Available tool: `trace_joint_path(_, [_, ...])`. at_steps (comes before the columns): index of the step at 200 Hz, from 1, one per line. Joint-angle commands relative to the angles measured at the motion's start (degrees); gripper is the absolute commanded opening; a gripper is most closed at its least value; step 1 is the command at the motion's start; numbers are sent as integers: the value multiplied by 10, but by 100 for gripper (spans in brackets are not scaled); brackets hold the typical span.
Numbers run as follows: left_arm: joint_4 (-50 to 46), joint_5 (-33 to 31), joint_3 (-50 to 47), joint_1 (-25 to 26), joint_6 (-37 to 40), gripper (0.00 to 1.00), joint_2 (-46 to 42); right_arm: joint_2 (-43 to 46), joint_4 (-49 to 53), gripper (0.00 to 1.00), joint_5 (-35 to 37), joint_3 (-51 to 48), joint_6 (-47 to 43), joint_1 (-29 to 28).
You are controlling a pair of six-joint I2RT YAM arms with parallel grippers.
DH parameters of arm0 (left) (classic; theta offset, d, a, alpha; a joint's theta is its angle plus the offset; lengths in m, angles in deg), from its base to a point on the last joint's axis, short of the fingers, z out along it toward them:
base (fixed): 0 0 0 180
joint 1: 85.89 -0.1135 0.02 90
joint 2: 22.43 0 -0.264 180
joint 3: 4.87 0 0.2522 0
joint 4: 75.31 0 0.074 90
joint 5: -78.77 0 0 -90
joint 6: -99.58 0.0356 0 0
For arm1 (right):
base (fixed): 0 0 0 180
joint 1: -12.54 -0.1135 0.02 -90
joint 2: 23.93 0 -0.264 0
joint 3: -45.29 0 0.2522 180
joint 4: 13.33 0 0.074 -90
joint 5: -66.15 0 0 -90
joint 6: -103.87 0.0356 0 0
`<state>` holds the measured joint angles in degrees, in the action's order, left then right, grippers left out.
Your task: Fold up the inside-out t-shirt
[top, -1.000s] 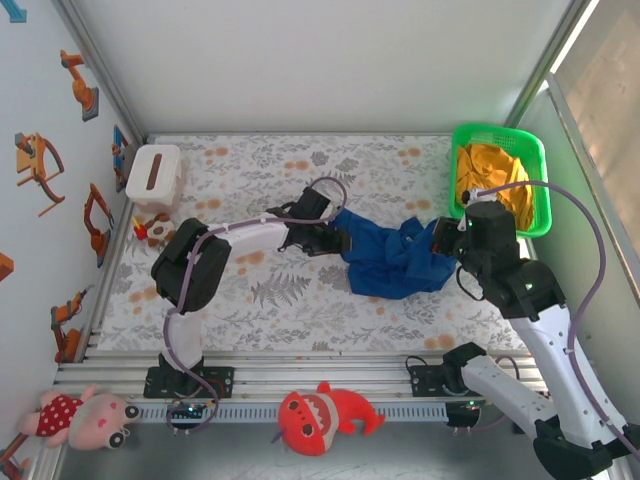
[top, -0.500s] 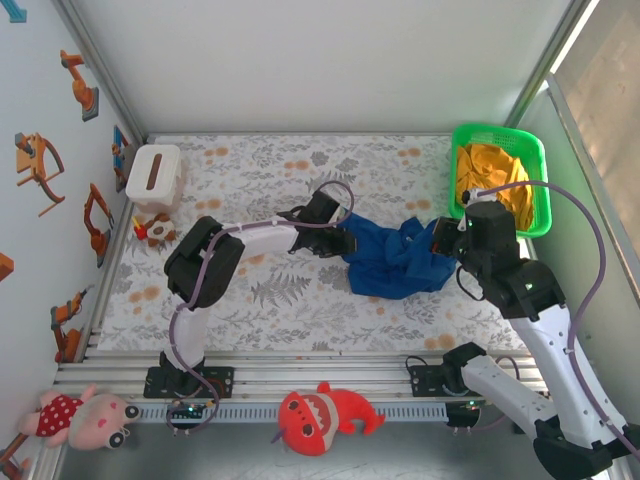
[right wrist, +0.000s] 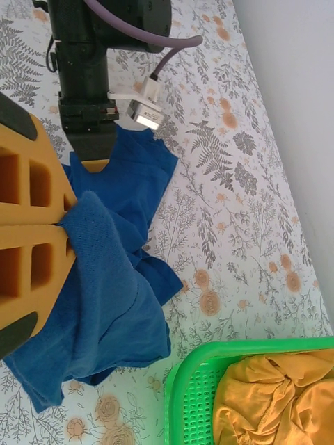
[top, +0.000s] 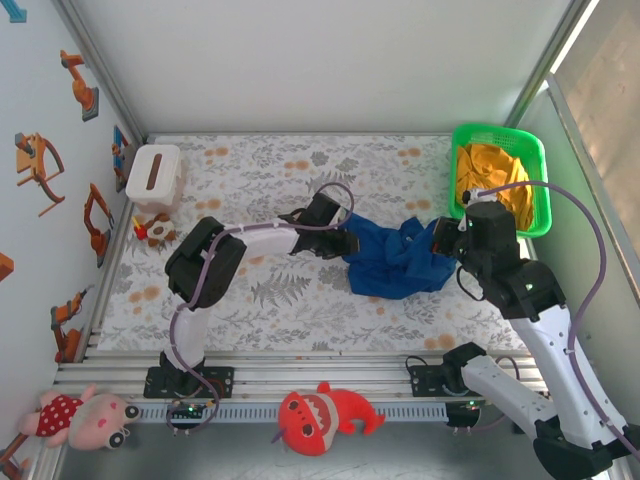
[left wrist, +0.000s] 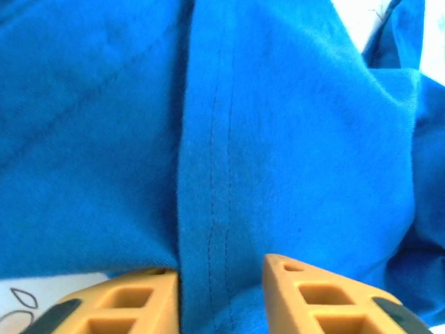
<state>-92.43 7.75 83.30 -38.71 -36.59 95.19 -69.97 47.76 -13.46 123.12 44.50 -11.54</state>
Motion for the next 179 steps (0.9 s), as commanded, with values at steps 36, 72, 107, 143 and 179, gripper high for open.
trace_joint_path(36, [15,-2,-14,8,-17,1,-13,2,-3,0,17,9,6,4])
trace_joint_path(72, [-37,-2,5,-28,-6,0,-88,-17,-3,0,25,29,-9,8])
trace_joint_path(107, [-126,28,85,-136,27,0,-188,-90,-9,0,-18,127,-45,50])
trace_joint_path(143, [-185,79,198,-246,39,0,-256,-182,-10,0,-100,276,-61,84])
trace_joint_path(179, [-215,113,251,-324,36,0,-318,-232,-12,0,-160,386,-46,86])
